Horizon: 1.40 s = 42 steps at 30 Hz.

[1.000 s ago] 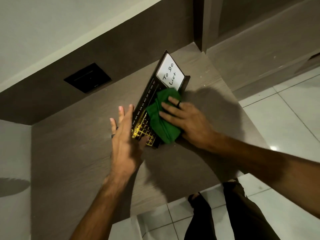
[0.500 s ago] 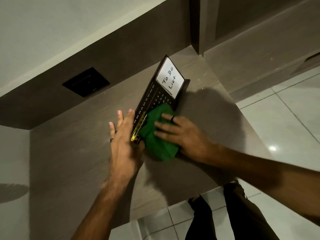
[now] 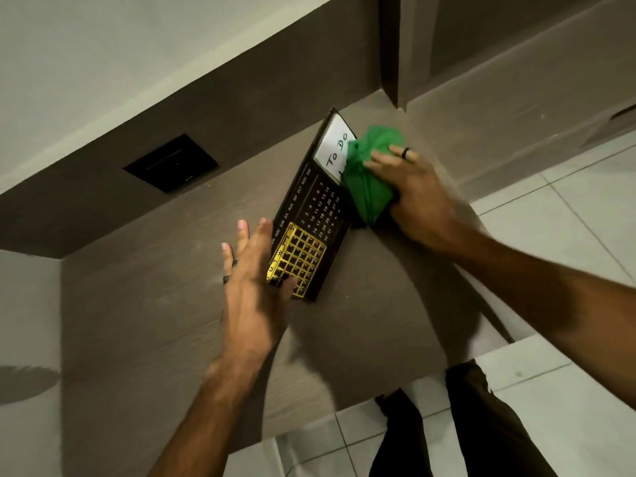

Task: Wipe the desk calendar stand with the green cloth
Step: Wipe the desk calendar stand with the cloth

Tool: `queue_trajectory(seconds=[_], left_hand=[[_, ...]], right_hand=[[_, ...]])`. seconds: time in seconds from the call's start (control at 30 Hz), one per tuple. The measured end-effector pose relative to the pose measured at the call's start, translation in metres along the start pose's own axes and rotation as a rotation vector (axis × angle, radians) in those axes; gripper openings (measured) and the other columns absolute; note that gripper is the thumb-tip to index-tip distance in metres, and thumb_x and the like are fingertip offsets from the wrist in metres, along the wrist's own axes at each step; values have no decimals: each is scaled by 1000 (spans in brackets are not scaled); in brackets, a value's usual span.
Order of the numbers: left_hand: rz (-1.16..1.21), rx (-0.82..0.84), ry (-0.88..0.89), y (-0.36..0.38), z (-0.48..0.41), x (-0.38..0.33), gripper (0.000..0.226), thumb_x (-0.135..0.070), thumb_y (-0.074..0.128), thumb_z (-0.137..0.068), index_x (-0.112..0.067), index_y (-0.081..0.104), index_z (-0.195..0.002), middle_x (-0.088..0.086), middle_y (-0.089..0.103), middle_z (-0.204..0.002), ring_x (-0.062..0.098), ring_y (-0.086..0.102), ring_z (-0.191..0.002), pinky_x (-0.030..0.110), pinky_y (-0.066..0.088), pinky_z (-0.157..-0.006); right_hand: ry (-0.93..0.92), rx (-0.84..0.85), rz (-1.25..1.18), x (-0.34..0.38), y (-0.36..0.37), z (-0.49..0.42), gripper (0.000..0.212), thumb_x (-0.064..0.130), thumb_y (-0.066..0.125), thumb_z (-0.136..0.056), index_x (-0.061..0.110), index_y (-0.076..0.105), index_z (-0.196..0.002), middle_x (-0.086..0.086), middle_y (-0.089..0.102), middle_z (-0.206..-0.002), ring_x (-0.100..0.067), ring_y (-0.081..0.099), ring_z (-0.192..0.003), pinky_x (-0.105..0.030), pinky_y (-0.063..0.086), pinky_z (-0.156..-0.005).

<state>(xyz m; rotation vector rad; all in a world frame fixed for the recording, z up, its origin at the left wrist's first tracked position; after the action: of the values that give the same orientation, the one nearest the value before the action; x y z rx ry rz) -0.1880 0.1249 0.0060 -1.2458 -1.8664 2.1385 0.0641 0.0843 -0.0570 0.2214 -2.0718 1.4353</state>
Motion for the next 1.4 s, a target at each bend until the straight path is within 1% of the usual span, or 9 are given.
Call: queue_trajectory(seconds=[0.2, 0.33, 0.43, 0.6, 0.77, 0.93, 1.07, 1.23, 1.4], left_hand=[[9, 34, -28, 1, 1, -1, 93, 0, 76, -79, -16, 24, -155, 4, 19, -161, 17, 2, -152, 41, -6, -124], [-8, 32, -7, -1, 1, -5, 92, 1, 75, -79, -12, 24, -154, 4, 20, -159, 21, 4, -152, 47, -5, -124], [-25, 38, 30, 1, 2, -5, 92, 4, 76, -78, -7, 24, -153, 8, 24, -158, 24, 7, -152, 49, -3, -124], [-66, -31, 56, 4, 2, 0, 96, 0, 77, -77, -14, 22, -154, -4, 17, -153, 15, 4, -152, 38, -3, -123], [-32, -13, 72, 4, 2, 1, 90, 4, 76, -76, -7, 28, -151, -3, 25, -150, 21, 11, -151, 38, -1, -123], [-66, 23, 90, 3, 5, -2, 93, -2, 75, -79, -11, 21, -154, -1, 22, -154, 21, 8, -152, 41, -2, -123], [-91, 21, 80, 5, 1, -1, 93, -2, 76, -78, -8, 22, -153, -1, 21, -152, 25, 10, -151, 44, -1, -123], [-58, -7, 44, 8, 4, 4, 96, -3, 77, -77, -13, 21, -154, -7, 20, -152, 16, 9, -152, 21, -11, -120], [-19, -9, 26, 8, 4, 4, 93, 2, 75, -78, -18, 23, -153, -24, 16, -148, 2, 3, -150, 32, -4, -123]], right_hand=[[-409, 156, 9, 63, 23, 49, 50, 5, 79, -69, 14, 69, -118, -7, 67, -124, -36, 55, -121, -51, 45, -97], [-54, -7, 54, -14, -11, -27, 42, 3, 63, -84, 13, 64, -125, -14, 62, -131, -36, 54, -121, -49, 40, -102], [90, 40, 273, -40, -14, -53, 51, 9, 61, -79, 16, 60, -130, -12, 60, -134, -37, 46, -123, -45, 36, -101], [-172, 38, 191, 40, 1, 23, 39, 17, 47, -77, 11, 72, -106, -10, 73, -107, -36, 61, -97, -41, 46, -82], [-546, 396, 39, 109, 30, 81, 48, 12, 73, -56, 17, 74, -104, -1, 73, -105, -31, 60, -95, -36, 44, -76], [-147, 240, 125, 10, -23, -23, 47, 0, 64, -68, 18, 72, -111, -17, 65, -109, -34, 55, -104, -40, 47, -86], [-23, 191, 303, -22, -29, -61, 41, 7, 59, -81, 22, 69, -118, -17, 66, -113, -37, 50, -110, -44, 41, -93], [-253, 238, 258, 60, 12, 12, 31, 22, 56, -79, 19, 72, -105, -4, 70, -103, -30, 56, -103, -39, 38, -86], [-581, 622, 70, 155, 52, 107, 31, 26, 57, -84, 25, 66, -114, 4, 67, -110, -23, 48, -108, -40, 39, -87]])
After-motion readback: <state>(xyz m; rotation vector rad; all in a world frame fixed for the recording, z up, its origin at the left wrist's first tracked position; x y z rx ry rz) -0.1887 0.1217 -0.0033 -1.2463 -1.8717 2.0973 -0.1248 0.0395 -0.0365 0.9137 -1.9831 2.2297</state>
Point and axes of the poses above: each hand's wrist, its own z-axis away from the middle knuckle, its own y-axis out of the palm, x = y × z, the point moved 7 cm from there along -z, towards the middle knuckle
